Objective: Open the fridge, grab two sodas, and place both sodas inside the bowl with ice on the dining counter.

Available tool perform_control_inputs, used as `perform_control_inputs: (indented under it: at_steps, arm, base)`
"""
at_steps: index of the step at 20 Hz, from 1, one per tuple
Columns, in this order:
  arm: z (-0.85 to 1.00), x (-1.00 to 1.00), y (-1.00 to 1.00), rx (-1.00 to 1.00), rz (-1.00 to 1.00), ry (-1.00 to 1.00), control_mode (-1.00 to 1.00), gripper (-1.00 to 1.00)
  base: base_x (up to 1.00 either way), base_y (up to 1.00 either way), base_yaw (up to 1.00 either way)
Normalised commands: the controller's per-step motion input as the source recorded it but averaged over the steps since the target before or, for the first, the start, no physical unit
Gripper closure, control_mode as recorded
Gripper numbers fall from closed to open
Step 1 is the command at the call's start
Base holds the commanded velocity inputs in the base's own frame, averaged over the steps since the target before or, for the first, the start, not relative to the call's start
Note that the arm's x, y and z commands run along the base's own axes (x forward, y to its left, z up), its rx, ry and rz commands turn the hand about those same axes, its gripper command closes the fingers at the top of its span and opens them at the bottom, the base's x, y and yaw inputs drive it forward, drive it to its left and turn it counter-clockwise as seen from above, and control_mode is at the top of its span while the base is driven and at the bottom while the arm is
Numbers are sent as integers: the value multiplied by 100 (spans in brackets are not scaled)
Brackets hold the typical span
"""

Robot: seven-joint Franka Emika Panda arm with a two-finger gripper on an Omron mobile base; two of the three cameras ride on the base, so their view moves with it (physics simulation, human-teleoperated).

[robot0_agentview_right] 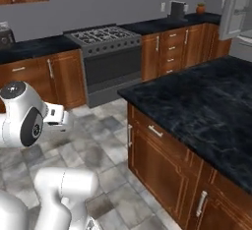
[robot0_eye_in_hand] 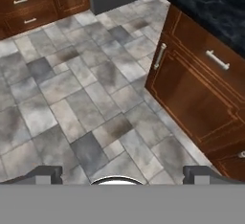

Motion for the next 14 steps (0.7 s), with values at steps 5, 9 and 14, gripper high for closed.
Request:
perform_control_inputs:
  at_steps: [5, 9, 14]
  arm:
    - [0, 0, 0, 0, 0, 0, 100, -100]
    - [0, 0, 0, 0, 0, 0, 100, -100]
    - [0, 0, 0, 0, 0, 0, 100, -100]
  base:
    - [79, 100, -32]
    - [78, 99, -36]
    - [76, 98, -36]
